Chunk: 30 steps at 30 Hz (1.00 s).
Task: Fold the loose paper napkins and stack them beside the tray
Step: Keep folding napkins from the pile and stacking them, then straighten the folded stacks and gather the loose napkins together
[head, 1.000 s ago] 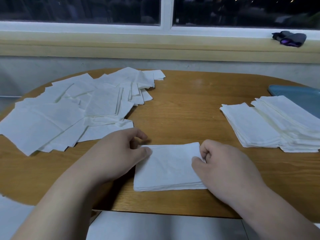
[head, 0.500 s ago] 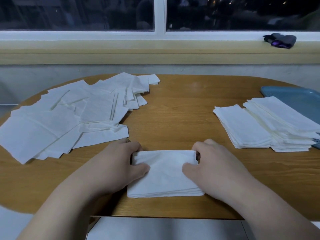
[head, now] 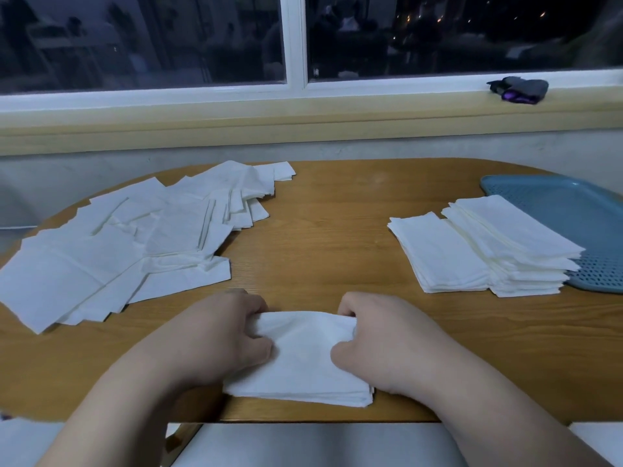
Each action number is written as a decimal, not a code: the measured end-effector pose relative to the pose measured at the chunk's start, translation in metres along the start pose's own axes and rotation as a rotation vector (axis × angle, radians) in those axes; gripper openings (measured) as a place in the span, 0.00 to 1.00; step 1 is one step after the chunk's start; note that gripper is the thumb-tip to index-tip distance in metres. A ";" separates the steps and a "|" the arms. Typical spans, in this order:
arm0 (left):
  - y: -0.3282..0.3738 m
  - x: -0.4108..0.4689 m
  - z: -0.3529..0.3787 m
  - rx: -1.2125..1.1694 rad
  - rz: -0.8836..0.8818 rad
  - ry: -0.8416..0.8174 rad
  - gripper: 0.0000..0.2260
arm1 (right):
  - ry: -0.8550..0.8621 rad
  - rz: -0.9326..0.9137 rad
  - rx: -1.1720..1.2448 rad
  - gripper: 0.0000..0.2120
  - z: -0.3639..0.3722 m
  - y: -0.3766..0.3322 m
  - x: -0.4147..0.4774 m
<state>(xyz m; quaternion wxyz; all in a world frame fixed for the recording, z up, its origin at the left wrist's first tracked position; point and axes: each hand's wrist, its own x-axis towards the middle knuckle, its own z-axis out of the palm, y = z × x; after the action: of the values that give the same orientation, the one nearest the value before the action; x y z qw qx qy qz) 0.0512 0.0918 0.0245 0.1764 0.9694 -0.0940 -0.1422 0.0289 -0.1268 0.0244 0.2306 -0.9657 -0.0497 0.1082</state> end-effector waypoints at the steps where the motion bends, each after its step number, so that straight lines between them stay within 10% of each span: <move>1: 0.002 -0.001 0.000 -0.017 0.011 -0.007 0.10 | -0.013 -0.001 0.009 0.05 -0.001 0.002 -0.002; 8: 0.040 0.009 -0.016 -0.489 0.126 -0.026 0.09 | -0.020 0.017 0.310 0.09 -0.033 0.030 -0.017; 13: 0.094 0.062 -0.018 -0.579 0.146 0.145 0.25 | 0.299 0.110 0.481 0.08 -0.054 0.063 -0.019; 30: 0.193 0.221 0.014 -0.364 0.242 0.226 0.36 | 0.512 0.237 -0.046 0.11 -0.080 0.115 0.006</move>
<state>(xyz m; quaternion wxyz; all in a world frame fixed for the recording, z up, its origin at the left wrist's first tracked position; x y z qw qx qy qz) 0.2293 -0.1414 0.0298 0.3733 0.9131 -0.1618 -0.0255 0.0590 -0.2628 0.0409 0.1996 -0.9656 0.1211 -0.1143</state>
